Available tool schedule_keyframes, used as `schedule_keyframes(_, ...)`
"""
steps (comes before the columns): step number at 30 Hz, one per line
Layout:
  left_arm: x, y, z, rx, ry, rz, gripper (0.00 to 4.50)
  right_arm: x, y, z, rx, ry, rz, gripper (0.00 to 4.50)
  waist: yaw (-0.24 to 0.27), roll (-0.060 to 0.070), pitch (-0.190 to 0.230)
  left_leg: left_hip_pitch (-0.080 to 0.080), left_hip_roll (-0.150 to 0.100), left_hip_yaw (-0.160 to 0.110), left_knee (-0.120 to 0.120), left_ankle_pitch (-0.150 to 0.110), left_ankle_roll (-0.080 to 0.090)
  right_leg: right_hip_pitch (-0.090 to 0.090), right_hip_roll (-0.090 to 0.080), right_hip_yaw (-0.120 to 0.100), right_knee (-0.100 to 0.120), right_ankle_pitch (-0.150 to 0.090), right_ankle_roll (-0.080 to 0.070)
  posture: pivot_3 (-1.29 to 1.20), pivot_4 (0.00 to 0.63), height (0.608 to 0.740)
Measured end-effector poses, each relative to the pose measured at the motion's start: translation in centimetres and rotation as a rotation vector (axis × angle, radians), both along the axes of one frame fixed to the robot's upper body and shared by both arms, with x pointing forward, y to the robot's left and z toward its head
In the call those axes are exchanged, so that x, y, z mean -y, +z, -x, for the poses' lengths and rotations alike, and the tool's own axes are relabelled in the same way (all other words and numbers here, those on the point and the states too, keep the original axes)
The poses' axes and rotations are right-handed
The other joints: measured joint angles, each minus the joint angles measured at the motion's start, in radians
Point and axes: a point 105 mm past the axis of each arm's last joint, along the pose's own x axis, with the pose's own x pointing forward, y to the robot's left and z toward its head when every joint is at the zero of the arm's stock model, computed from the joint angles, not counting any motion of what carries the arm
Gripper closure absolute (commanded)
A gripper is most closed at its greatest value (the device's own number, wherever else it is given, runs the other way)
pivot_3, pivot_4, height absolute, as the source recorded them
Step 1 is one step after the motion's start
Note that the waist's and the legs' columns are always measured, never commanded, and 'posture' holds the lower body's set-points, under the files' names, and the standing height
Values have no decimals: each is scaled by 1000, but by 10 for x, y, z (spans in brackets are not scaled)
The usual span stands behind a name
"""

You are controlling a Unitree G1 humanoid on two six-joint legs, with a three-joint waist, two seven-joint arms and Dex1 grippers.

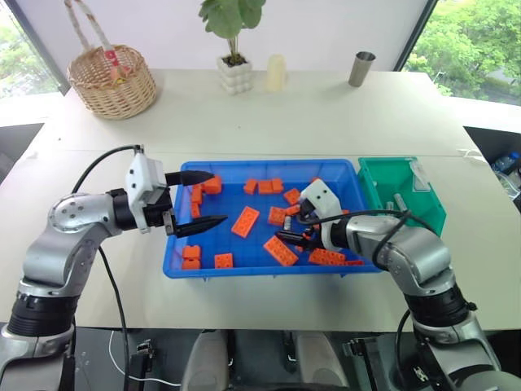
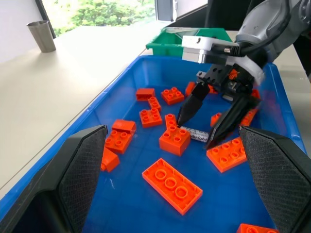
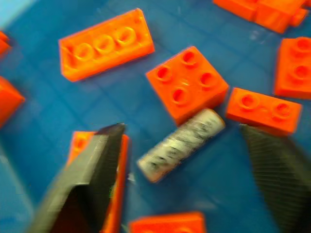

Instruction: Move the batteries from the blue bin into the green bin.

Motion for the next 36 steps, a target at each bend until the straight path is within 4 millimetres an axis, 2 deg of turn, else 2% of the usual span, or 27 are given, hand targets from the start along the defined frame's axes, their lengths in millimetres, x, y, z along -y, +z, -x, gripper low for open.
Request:
schedule_keyframes(4, 0, 0, 0, -1, 2, 0, 0, 2, -1, 2, -4, 12, 5, 4351, 0, 0, 0, 0, 0, 0, 0, 0, 0, 0, 0, 0, 0, 0, 0, 0, 150, 736)
schedule_keyframes(5, 0, 0, 0, -1, 2, 1, 0, 3, 0, 3, -4, 19, 12, 4457, 0, 0, 0, 0, 0, 0, 0, 0, 0, 0, 0, 0, 0, 0, 0, 0, 150, 736)
schedule_keyframes(9, 0, 0, 0, 0, 5, 1, 0, 8, 6, 12, -39, 56, 2, 4451, 1, 0, 0, 0, 0, 0, 0, 0, 0, 0, 0, 0, 0, 0, 0, 0, 150, 736)
schedule_keyframes(12, 0, -1, 0, -2, 2, 1, 0, 21, 31, 14, -28, 85, -41, 4451, 1, 0, 0, 0, 0, 0, 0, 0, 0, 0, 0, 0, 0, 0, 0, 0, 150, 736)
schedule_keyframes(14, 0, -3, 1, -7, -7, -1, 0, 42, 61, 6, 34, 57, -79, 4451, 2, 0, 0, 0, 0, 0, 0, 0, 0, 0, 0, 0, -1, 0, -1, 0, 150, 736)
schedule_keyframes(17, -2, -6, 2, -16, -10, -10, 0, 99, 102, -7, 144, -90, -85, 4451, 8, 0, 0, 0, 0, 1, -1, 0, 0, 2, 0, 0, -5, -1, -2, 0, 150, 736)
schedule_keyframes(18, -2, -8, 1, -22, -8, -12, 0, 114, 106, -9, 155, -131, -73, 4451, 7, 0, 0, 0, 0, 1, -1, 0, 0, 2, 0, -1, -6, -1, -2, 0, 150, 736)
schedule_keyframes(20, -5, -11, -1, -38, -2, -13, 0, 151, 101, -13, 139, -242, -25, 4451, 4, 0, 0, -1, 0, 2, -2, 0, 0, 3, 0, 0, -8, -1, -2, 0, 150, 736)
schedule_keyframes(24, -7, -12, -1, -49, -12, -14, 0, 183, 84, -11, 80, -312, 6, 4451, -3, 0, 0, -1, 0, 2, -2, 0, 0, 1, 0, 1, -8, 0, 0, 0, 150, 736)
schedule_keyframes(25, -7, -11, -2, -45, -17, -14, 0, 187, 80, -10, 74, -315, 11, 3412, -3, 0, 0, 0, 0, 3, -2, 0, 0, 2, 0, 1, -8, 0, 1, 0, 150, 736)
schedule_keyframes(26, -7, -10, -3, -45, -18, -13, 0, 191, 78, -11, 74, -323, 17, 3111, -3, 0, 0, 0, 0, 3, -2, 0, 0, 2, 0, 1, -8, 0, 1, 0, 150, 736)
schedule_keyframes(29, -9, -8, -6, -40, -16, -11, 0, 200, 72, -14, 106, -325, 63, 1676, -1, 0, 0, 0, 0, 3, -1, 0, 0, 2, 0, 1, -8, 0, 1, 0, 150, 736)
schedule_keyframes(33, -14, -1, -10, -30, -12, -29, 0, 200, 86, -16, 221, -241, 71, 1676, 1, 0, 0, 0, 0, 3, -2, 0, 0, 2, 0, 1, -8, 1, 2, 0, 150, 736)
schedule_keyframes(36, -27, 5, -16, -31, 18, -58, 0, 222, 98, -3, 281, -144, 143, 1676, 7, 1, 0, -1, 0, 4, -2, 0, 0, 2, 1, 1, -9, 1, 2, 0, 150, 736)
